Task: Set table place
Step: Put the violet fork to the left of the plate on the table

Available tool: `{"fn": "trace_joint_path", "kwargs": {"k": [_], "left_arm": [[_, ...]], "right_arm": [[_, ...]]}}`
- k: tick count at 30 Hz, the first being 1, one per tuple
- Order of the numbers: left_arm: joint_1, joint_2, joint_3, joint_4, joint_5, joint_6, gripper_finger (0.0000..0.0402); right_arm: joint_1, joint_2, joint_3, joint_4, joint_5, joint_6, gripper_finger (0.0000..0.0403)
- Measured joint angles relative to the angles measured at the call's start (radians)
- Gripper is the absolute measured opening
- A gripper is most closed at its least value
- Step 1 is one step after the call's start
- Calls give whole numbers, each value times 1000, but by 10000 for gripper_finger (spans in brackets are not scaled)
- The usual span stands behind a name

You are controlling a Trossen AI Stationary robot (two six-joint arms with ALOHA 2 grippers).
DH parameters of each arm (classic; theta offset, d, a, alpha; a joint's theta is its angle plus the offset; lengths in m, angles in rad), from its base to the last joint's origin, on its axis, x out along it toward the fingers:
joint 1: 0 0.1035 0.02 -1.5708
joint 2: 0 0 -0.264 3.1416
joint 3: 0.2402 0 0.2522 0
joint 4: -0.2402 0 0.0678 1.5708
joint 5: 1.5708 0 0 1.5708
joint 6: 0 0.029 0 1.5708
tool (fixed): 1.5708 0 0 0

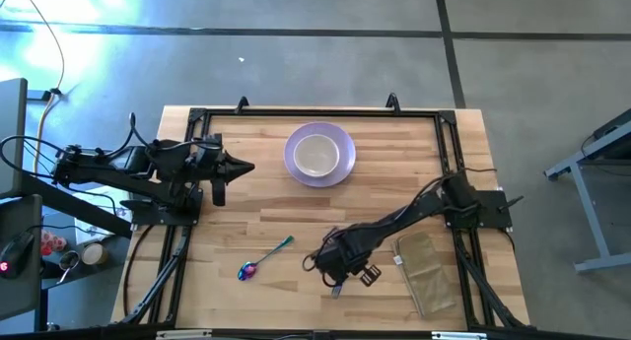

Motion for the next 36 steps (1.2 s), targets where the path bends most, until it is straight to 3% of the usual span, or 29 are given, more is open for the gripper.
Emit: {"fn": "trace_joint_path", "kwargs": {"k": [23,26,30,36], "left_arm": [[0,0,0,-34,0,-16,1],[0,0,0,-34,0,-16,1],[0,0,0,-32,0,-16,1],[0,0,0,-32,2,-24,1]], "right_arm": [[-7,99,3,113,-19,50,98],[-6,102,3,117,14,82,77],[-11,84,0,117,20,150,11],[-59,-34,-2,90,145,291,3]]}}
